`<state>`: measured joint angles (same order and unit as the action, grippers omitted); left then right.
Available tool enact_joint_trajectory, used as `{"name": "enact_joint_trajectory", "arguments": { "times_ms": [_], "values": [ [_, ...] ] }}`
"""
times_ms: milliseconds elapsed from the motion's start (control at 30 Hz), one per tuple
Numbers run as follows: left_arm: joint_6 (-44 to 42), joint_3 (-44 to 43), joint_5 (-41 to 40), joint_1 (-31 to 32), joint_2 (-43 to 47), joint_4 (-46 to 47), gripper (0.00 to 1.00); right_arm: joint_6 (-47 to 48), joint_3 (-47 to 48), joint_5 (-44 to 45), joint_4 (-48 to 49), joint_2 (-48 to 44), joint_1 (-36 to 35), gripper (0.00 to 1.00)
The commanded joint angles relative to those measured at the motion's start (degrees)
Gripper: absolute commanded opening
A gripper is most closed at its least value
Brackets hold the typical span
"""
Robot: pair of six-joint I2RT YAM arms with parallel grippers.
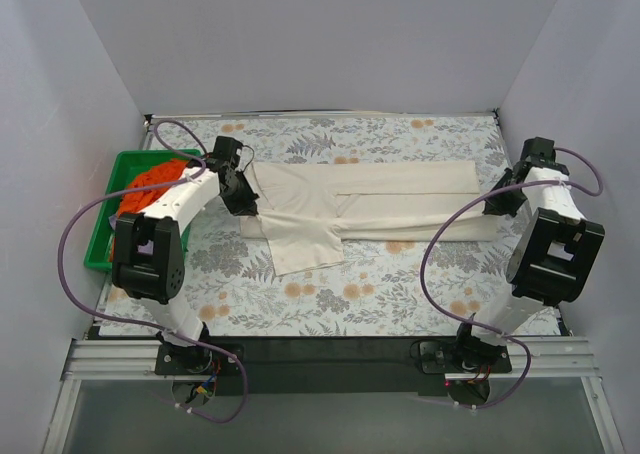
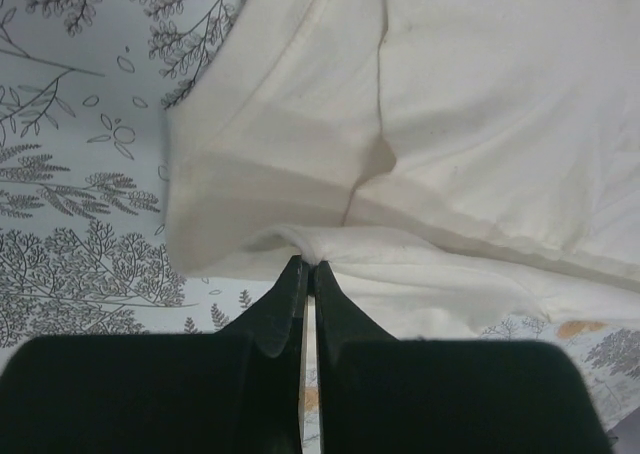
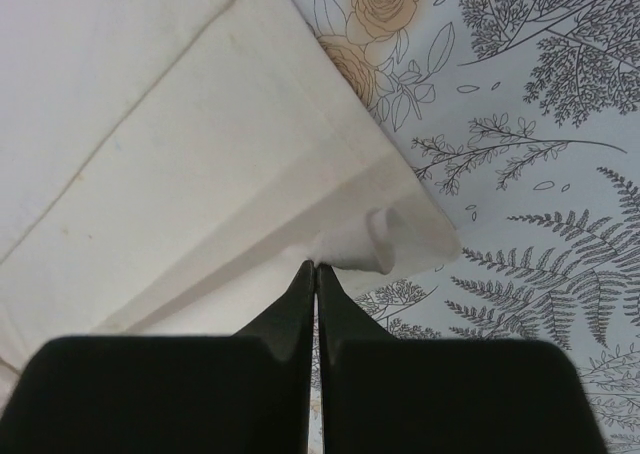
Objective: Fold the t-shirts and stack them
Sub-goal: Fold the tshirt
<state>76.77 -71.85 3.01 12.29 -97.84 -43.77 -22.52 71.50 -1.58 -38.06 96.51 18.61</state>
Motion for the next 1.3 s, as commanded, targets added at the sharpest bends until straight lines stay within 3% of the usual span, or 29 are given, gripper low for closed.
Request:
{"name": "enact_joint_trajectory", "arguments": {
  "times_ms": [0, 600, 1267],
  "values": [
    [-1.54, -4.25, -1.07, -0.78, -1.73, 0.70, 0.00, 0.64, 3.81, 3.42, 0.18, 1.31, 0.02, 0.01],
    [-2.42, -8.04, -2.22, -1.40, -9.20, 3.51, 0.00, 0.55, 7.24, 0.18, 4.05, 9.22, -0.07, 0.01],
    [-1.10, -3.21, -4.94, -1.92, -8.24, 7.91, 0.00, 0.81, 8.91, -1.58, 7.30, 12.39, -0.59, 0.01]
  ]
}}
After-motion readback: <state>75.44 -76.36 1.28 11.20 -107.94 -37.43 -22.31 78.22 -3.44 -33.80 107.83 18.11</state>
